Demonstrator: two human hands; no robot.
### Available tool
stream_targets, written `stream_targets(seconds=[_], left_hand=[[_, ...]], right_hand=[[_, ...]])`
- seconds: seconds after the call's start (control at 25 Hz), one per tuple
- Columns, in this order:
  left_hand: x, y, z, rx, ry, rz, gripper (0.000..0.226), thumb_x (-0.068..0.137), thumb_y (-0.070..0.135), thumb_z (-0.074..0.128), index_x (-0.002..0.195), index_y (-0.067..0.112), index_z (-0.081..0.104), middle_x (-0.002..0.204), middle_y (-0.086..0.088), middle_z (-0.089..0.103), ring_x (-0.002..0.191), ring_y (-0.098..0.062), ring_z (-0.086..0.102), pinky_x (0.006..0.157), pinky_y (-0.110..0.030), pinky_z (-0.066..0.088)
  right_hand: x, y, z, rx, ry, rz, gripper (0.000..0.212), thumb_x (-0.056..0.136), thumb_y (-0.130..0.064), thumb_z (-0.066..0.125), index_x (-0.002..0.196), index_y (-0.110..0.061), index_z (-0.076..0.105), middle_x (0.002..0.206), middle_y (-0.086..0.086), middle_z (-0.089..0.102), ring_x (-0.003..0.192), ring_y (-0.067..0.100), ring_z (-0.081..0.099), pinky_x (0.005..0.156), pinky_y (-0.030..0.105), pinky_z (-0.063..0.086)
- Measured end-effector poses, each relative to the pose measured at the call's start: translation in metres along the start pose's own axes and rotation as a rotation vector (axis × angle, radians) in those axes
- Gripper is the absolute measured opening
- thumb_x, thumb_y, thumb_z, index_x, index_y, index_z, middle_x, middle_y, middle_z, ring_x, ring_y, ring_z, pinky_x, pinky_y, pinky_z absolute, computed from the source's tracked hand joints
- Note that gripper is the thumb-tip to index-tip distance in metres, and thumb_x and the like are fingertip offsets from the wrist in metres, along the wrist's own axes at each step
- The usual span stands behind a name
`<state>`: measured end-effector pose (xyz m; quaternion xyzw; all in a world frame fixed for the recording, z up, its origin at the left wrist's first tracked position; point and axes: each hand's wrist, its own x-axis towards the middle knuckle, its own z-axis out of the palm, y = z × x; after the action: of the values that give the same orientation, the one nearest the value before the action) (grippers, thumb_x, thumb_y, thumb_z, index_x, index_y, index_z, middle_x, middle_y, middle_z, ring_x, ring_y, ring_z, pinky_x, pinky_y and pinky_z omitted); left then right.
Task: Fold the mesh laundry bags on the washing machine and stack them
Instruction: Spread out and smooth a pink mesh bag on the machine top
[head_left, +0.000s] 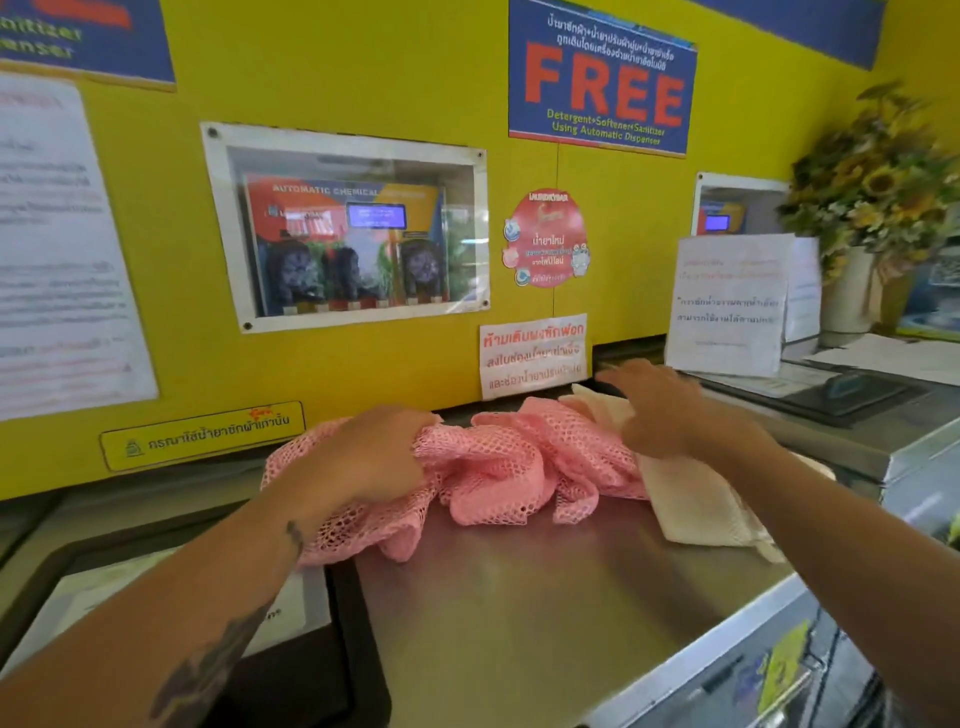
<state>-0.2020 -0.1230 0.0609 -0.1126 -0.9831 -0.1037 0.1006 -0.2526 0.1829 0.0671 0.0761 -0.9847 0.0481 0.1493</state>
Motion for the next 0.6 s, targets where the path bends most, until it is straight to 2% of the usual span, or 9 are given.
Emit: stream_targets(seconds=[0.04,0.12,0.2,0.24,0.28,0.36,0.44,0.52,0.6], left_hand=[[0.0,0.003,0.0,-0.039,0.029,0.015,0.059,0.083,0.013,0.062,0.14,0.027,0.051,0.143,-0.002,0.053,0.127,-0.024,0.05,0.103,-0.036,0.043],[0.0,0.007,0.0,-0.09,0.131,0.02,0.051,0.086,0.013,0.062,0.134,0.028,0.055,0.138,0.0,0.057,0.124,-0.024,0.053,0.099,-0.038,0.045],[0.001,0.01,-0.003,-0.105,0.266,0.029,0.042,0.086,0.007,0.059,0.124,0.025,0.061,0.127,0.001,0.06,0.12,-0.026,0.054,0.091,-0.036,0.043],[0.001,0.011,-0.005,-0.099,0.329,0.042,0.039,0.084,0.004,0.058,0.116,0.025,0.063,0.118,0.002,0.06,0.116,-0.027,0.055,0.085,-0.036,0.043],[0.0,0.011,-0.007,-0.089,0.375,0.051,0.036,0.083,0.003,0.058,0.11,0.025,0.064,0.113,0.004,0.059,0.112,-0.026,0.055,0.081,-0.036,0.043],[-0.002,0.009,-0.008,-0.071,0.451,0.066,0.029,0.082,0.004,0.059,0.1,0.026,0.064,0.103,0.007,0.057,0.1,-0.025,0.057,0.077,-0.04,0.047],[0.0,0.003,-0.007,-0.091,0.519,0.068,0.024,0.08,0.003,0.06,0.091,0.024,0.065,0.092,0.005,0.055,0.088,-0.022,0.057,0.068,-0.04,0.046],[0.002,-0.004,-0.009,-0.146,0.604,0.021,0.027,0.078,-0.002,0.059,0.092,0.018,0.069,0.093,0.0,0.06,0.087,-0.024,0.057,0.068,-0.038,0.043],[0.003,-0.007,-0.013,-0.182,0.678,-0.046,0.031,0.077,-0.004,0.06,0.099,0.014,0.073,0.101,-0.004,0.064,0.094,-0.025,0.058,0.074,-0.034,0.04]], right_hand=[[-0.001,-0.02,-0.007,0.131,-0.006,-0.113,0.067,0.084,-0.028,0.059,0.147,-0.025,0.038,0.152,0.005,0.041,0.139,0.029,0.037,0.112,0.047,0.031],[-0.004,-0.053,-0.005,0.215,-0.189,-0.283,0.066,0.082,-0.025,0.059,0.145,-0.028,0.039,0.148,0.004,0.047,0.135,0.027,0.044,0.111,0.043,0.033],[-0.007,-0.072,0.019,0.166,-0.357,-0.279,0.075,0.081,-0.028,0.057,0.149,-0.039,0.027,0.151,0.005,0.044,0.132,0.028,0.046,0.111,0.043,0.03],[-0.007,-0.078,0.029,0.177,-0.369,-0.248,0.077,0.082,-0.027,0.055,0.15,-0.042,0.021,0.153,0.006,0.042,0.134,0.03,0.045,0.111,0.042,0.03],[-0.005,-0.083,0.035,0.224,-0.346,-0.235,0.077,0.083,-0.025,0.054,0.151,-0.041,0.021,0.153,0.008,0.042,0.134,0.031,0.045,0.11,0.039,0.032],[-0.004,-0.094,0.039,0.396,-0.301,-0.263,0.071,0.081,-0.016,0.054,0.146,-0.035,0.036,0.147,0.008,0.047,0.129,0.028,0.05,0.101,0.031,0.037],[-0.006,-0.107,0.035,0.559,-0.298,-0.299,0.063,0.079,-0.005,0.055,0.138,-0.026,0.05,0.139,0.003,0.052,0.125,0.022,0.05,0.098,0.027,0.036],[-0.008,-0.113,0.018,0.724,-0.249,-0.347,0.057,0.077,0.002,0.06,0.13,-0.021,0.059,0.131,0.0,0.058,0.119,0.017,0.053,0.098,0.029,0.041],[0.0,-0.102,-0.012,0.777,-0.06,-0.416,0.052,0.075,0.005,0.062,0.121,-0.018,0.065,0.121,-0.001,0.066,0.112,0.014,0.057,0.094,0.031,0.045]])
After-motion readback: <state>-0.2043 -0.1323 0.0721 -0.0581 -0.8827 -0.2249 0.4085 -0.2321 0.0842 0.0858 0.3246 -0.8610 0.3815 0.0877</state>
